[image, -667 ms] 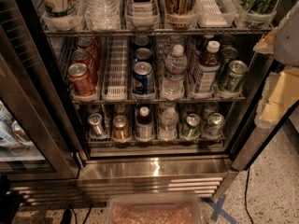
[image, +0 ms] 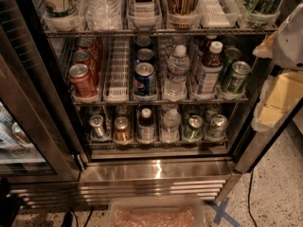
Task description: Pick water bottle from top shelf of fridge
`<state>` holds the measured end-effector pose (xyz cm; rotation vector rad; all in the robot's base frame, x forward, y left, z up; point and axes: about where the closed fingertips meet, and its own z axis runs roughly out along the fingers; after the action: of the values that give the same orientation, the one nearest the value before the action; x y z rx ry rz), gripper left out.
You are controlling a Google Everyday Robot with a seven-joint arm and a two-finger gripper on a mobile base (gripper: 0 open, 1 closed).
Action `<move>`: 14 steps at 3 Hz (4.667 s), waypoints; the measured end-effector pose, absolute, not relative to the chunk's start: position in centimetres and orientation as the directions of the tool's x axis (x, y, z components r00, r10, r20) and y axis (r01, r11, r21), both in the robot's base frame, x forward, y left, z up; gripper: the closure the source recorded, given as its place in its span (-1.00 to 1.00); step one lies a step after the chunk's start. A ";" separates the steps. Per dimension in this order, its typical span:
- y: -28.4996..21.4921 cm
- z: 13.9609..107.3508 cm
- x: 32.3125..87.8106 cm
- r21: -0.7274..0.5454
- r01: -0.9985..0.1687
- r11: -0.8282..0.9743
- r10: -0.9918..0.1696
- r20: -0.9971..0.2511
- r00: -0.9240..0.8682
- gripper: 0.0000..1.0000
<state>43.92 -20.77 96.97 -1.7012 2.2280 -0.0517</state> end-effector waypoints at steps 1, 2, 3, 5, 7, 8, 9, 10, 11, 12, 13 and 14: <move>-17.6 95.8 43.5 -0.225 -0.925 0.306 -0.915 -0.339 -0.220 -1.00; -13.8 95.7 43.4 -0.232 -0.922 0.310 -0.877 -0.444 -0.183 -1.00; -10.9 96.7 42.9 -0.203 -0.933 0.296 -0.826 -0.545 -0.143 -1.00; -9.6 97.3 42.5 -0.208 -0.932 0.298 -0.808 -0.574 -0.130 -1.00; -3.2 98.4 45.8 -0.249 -0.893 0.374 -0.647 -0.760 -0.059 -1.00; -0.5 101.0 48.3 -0.242 -0.854 0.460 -0.515 -0.856 -0.035 -1.00; 1.6 103.3 49.8 -0.209 -0.815 0.540 -0.418 -0.908 -0.044 -1.00; 1.6 103.3 49.8 -0.209 -0.815 0.540 -0.418 -0.908 -0.044 -1.00; 3.3 103.5 50.3 -0.222 -0.801 0.557 -0.375 -0.927 -0.003 -1.00; 7.7 104.0 51.1 -0.205 -0.782 0.588 -0.284 -0.958 0.038 -1.00; 10.4 105.1 51.9 -0.184 -0.733 0.654 -0.218 -0.975 0.051 -1.00; 12.3 104.3 50.7 -0.203 -0.663 0.720 -0.230 -0.972 0.048 -1.00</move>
Offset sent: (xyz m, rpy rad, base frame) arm -0.0047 0.1134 -0.0143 0.3441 -0.1105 0.0500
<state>50.71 12.31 104.27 -0.7609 1.5241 0.3844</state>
